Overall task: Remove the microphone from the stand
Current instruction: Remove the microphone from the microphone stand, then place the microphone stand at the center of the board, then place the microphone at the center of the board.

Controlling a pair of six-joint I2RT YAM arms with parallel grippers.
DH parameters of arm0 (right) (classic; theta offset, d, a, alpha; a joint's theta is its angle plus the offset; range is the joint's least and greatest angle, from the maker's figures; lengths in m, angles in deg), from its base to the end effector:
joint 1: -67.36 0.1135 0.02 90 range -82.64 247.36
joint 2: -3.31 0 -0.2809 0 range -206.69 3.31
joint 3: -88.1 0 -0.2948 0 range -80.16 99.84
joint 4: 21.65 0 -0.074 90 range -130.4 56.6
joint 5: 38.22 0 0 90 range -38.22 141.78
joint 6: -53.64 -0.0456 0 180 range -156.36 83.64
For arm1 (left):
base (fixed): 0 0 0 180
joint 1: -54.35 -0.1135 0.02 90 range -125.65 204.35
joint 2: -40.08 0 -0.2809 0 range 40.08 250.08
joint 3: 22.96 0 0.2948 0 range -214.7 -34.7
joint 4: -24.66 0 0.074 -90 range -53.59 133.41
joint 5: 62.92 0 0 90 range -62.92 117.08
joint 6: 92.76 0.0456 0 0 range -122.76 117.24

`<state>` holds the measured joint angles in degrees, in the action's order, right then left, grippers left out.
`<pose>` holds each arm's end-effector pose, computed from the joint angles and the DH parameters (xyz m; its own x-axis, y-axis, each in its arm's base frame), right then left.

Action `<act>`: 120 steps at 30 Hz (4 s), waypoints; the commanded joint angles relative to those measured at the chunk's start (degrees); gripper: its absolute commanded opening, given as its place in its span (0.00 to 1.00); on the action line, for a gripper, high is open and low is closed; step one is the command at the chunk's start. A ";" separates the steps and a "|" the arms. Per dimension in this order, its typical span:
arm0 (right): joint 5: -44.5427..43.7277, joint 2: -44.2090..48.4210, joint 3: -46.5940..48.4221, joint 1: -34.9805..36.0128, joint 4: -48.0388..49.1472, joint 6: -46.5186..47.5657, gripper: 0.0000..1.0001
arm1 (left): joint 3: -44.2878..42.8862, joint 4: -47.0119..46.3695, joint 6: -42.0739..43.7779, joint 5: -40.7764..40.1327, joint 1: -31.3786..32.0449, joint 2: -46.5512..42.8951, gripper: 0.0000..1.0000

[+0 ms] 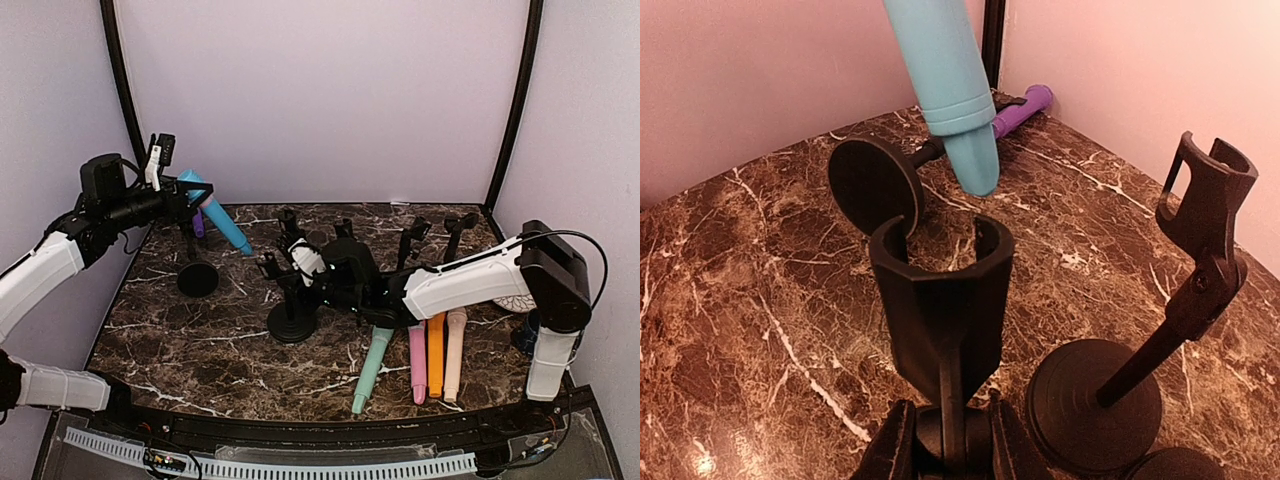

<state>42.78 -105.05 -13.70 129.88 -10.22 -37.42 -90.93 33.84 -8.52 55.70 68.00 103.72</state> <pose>0.2260 0.4191 0.1938 -0.1631 -0.2740 -0.9478 -0.8050 0.5924 -0.0327 0.2891 -0.0927 0.3778 -0.1491 -0.0545 -0.9873 0.6593 0.7387 -0.1403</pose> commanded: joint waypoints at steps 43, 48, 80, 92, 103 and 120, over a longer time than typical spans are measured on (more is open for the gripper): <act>8.61 -16.23 32.36 -5.55 1.16 -0.42 0.00 | 6.22 7.23 6.08 -15.41 0.06 -10.98 0.00; 8.49 -19.21 35.61 -5.57 0.60 0.33 0.00 | 6.22 7.36 6.02 -16.56 0.06 -10.63 0.00; 7.63 -26.40 44.90 -7.17 -4.77 2.42 0.39 | 5.34 8.41 6.02 -14.96 0.06 -8.46 0.00; 17.67 -15.61 32.37 -6.54 1.79 1.16 0.67 | 5.99 8.10 4.62 -16.06 0.06 -6.85 0.00; 22.55 4.42 12.33 -6.00 3.73 0.62 0.73 | 2.51 20.52 -1.91 -9.83 3.77 -3.75 0.00; 15.27 22.02 -12.06 -10.55 7.08 -5.25 0.74 | 4.57 23.84 -23.17 -8.11 27.07 7.67 0.00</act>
<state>59.99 -87.06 -23.08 120.24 -7.71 -40.59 -87.19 60.98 -26.16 46.89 92.15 108.68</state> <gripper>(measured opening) 0.745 0.458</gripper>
